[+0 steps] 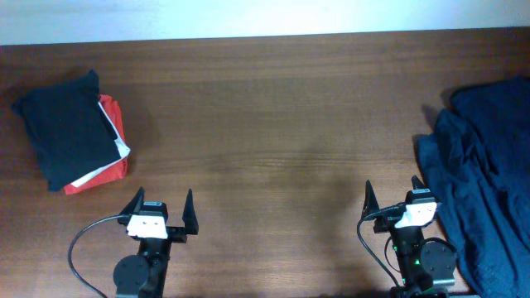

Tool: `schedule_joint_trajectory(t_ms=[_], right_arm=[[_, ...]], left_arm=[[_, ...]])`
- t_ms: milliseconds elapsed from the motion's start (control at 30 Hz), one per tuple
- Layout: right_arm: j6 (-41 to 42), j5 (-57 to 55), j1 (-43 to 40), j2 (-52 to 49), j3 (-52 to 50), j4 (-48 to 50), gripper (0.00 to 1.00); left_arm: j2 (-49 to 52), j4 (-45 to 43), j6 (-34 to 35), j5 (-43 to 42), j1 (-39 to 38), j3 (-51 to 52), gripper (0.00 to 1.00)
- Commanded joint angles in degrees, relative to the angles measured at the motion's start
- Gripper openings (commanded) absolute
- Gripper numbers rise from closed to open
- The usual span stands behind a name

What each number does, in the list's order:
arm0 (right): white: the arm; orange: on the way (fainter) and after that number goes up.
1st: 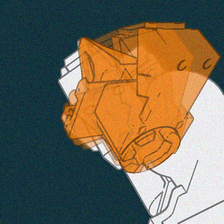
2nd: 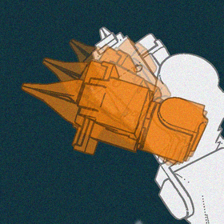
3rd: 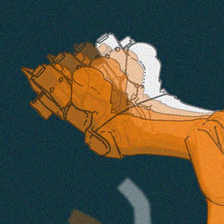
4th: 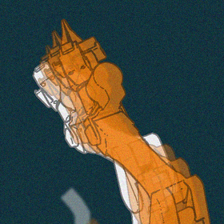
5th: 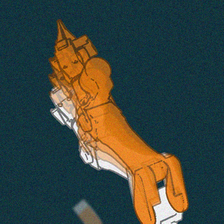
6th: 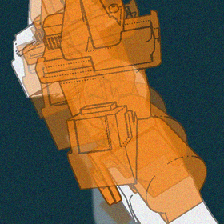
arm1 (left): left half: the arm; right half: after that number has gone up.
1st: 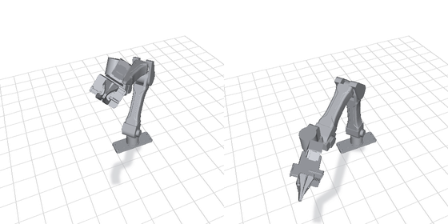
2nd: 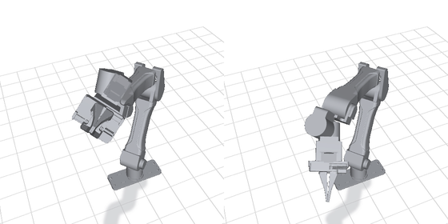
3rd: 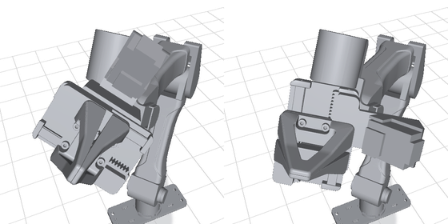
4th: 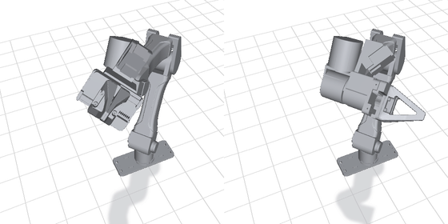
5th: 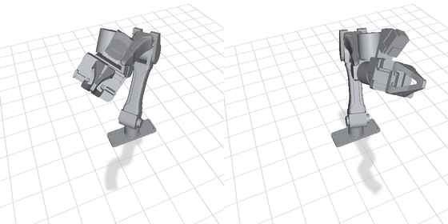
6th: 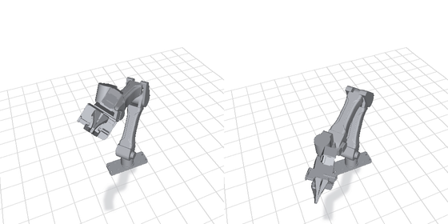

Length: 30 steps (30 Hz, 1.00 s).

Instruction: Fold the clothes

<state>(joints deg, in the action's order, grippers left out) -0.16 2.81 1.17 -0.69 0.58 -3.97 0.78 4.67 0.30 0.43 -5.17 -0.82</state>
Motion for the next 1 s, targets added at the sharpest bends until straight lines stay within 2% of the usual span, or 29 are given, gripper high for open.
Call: schedule_joint_trajectory(t_ms=[0, 867, 967], right_arm=[[0.2, -0.1, 0.4, 0.3, -0.3, -0.3, 0.99], [0.2, -0.1, 0.4, 0.3, -0.3, -0.3, 0.99], [0.4, 0.3, 0.4, 0.3, -0.2, -0.1, 0.99]], left_arm=[[-0.4, 0.1, 0.2, -1.0, 0.3, 0.3, 0.99], [-0.4, 0.1, 0.2, -0.9, 0.3, 0.3, 0.99], [-0.4, -3.4, 0.2, -3.5, 0.3, 0.2, 0.99]])
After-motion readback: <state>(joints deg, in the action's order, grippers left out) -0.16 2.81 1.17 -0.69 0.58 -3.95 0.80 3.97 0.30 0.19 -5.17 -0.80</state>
